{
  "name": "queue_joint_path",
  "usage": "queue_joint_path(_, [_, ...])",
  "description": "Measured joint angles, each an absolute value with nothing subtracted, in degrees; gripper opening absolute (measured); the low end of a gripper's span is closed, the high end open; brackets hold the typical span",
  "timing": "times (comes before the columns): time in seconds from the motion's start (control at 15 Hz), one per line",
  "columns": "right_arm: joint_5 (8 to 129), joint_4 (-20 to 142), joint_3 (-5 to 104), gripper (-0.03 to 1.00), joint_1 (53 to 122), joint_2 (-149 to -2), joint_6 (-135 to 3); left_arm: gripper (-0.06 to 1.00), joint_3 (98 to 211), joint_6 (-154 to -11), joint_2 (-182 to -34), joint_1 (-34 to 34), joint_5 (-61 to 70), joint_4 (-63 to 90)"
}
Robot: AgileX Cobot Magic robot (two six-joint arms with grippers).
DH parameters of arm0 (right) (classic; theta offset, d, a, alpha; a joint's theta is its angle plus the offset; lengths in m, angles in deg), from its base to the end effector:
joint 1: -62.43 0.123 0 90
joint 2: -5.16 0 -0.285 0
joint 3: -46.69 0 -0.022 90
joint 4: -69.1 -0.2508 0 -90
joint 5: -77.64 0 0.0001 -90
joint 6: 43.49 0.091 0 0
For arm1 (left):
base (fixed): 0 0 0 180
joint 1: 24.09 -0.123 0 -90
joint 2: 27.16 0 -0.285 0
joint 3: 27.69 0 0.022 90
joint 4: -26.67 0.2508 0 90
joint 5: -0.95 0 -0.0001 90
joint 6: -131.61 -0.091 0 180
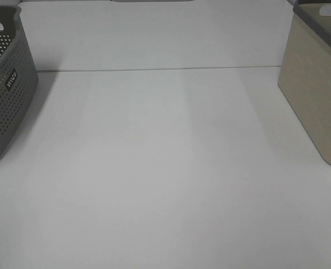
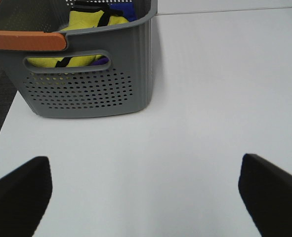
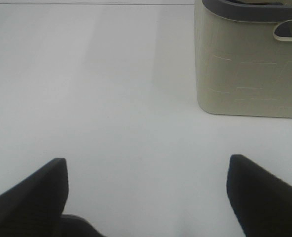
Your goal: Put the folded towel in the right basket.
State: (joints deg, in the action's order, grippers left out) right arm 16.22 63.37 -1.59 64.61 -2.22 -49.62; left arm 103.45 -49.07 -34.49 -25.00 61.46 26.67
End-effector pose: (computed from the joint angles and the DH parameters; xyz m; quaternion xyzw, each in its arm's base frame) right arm -0.0075 0.0077 0.2781 -0.0642 0.8495 0.0319 0.5227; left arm -0.0053 -0.0001 0.2762 -0.0017 0.8513 0.0073 0.5247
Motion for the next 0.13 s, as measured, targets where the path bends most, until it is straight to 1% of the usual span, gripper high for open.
queue_joint_path(0.13, [16.2,63.4,-1.6,0.82,64.6,-2.2,-49.6,0.97,103.5,-49.1,-34.5,-25.0,61.5,26.7])
